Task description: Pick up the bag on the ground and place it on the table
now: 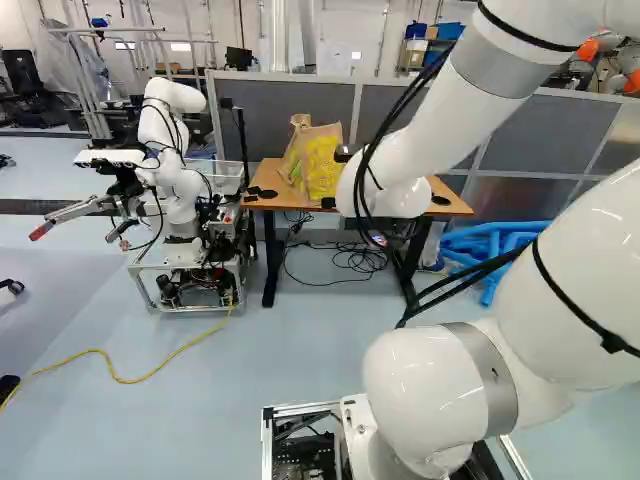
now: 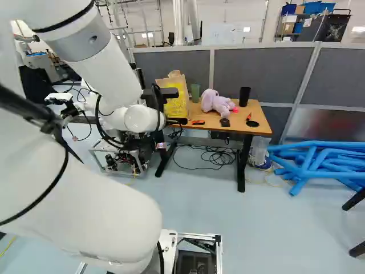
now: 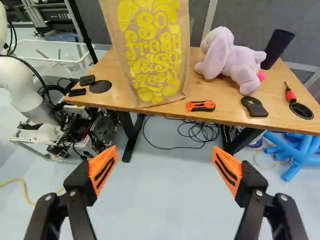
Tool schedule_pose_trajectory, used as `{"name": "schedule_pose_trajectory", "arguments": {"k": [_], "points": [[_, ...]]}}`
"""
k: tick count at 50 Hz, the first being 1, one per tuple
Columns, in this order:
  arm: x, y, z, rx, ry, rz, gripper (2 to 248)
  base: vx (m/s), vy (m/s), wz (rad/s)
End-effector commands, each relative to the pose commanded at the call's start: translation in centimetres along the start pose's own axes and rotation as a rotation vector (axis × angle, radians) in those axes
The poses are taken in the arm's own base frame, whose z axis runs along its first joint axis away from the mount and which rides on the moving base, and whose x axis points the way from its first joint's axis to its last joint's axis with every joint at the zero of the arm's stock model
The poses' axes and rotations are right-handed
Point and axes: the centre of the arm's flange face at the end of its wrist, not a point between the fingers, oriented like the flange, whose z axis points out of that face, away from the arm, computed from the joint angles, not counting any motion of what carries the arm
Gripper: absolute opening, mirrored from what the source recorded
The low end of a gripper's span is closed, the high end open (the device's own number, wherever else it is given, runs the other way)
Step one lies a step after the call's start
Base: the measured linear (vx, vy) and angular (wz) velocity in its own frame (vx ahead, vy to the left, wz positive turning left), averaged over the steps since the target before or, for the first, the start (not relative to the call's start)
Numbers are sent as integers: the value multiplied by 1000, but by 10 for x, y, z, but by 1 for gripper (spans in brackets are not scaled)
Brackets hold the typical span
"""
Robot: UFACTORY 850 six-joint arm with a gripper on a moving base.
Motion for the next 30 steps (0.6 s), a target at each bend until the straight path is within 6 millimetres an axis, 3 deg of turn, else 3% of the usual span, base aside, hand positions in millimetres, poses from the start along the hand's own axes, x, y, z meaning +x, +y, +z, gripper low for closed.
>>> {"name": "schedule_pose_trajectory", "arguments": {"k": [30], "points": [[-47,-2,-22,-1,116,10,247,0,0,0]]}}
